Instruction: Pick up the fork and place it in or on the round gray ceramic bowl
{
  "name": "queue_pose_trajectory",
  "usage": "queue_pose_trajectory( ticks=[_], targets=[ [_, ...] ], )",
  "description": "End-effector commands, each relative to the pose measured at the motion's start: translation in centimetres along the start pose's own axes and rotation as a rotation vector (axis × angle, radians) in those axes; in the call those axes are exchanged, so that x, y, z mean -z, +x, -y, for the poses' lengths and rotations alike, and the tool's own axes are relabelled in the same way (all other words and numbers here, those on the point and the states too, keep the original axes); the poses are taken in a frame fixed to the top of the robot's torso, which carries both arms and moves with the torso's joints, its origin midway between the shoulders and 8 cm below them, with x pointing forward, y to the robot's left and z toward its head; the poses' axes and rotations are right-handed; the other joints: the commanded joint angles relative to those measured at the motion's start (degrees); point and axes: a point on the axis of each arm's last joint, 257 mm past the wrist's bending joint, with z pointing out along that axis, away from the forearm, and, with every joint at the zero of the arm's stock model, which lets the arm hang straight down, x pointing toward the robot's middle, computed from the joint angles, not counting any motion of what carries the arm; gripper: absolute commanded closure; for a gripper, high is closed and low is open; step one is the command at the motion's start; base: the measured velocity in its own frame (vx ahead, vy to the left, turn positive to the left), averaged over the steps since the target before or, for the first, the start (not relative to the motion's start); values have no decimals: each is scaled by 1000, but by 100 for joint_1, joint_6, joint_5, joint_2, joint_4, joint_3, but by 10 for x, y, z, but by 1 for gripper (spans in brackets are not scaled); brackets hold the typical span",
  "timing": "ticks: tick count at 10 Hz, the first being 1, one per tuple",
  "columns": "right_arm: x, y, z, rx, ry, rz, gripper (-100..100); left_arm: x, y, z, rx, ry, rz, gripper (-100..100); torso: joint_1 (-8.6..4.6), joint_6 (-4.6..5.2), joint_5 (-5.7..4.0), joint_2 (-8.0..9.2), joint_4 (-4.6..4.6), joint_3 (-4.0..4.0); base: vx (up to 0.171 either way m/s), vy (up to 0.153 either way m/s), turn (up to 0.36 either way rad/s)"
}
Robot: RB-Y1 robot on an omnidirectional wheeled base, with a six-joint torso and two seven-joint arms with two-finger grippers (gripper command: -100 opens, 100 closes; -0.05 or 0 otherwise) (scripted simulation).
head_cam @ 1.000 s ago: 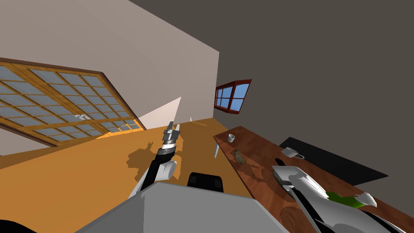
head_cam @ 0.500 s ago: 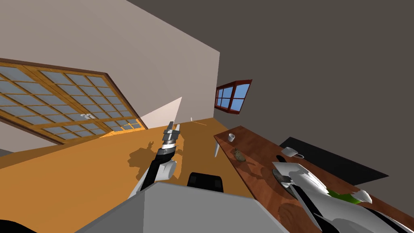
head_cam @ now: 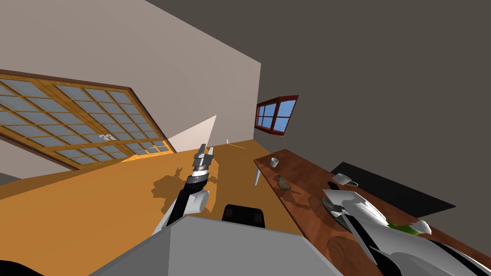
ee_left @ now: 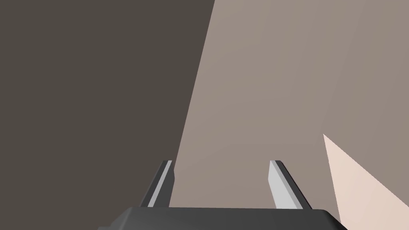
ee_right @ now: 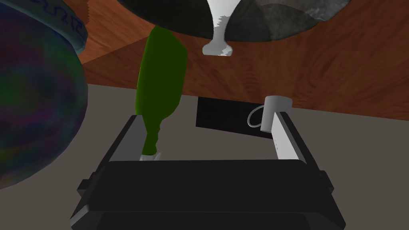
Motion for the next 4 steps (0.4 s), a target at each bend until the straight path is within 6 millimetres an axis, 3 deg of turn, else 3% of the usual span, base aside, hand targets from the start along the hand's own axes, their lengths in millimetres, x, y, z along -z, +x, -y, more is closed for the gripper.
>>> queue_pose_trajectory(
  ticks=[1,4],
  targets=[
    [0,0,0,0,0,0,0,0,0,0,0,0,0,0,0,0,0,0,0,0,0,0,0],
    [0,0,0,0,0,0,0,0,0,0,0,0,0,0,-1,0,0,-3,-1,-2,0,0,0]
  ],
)
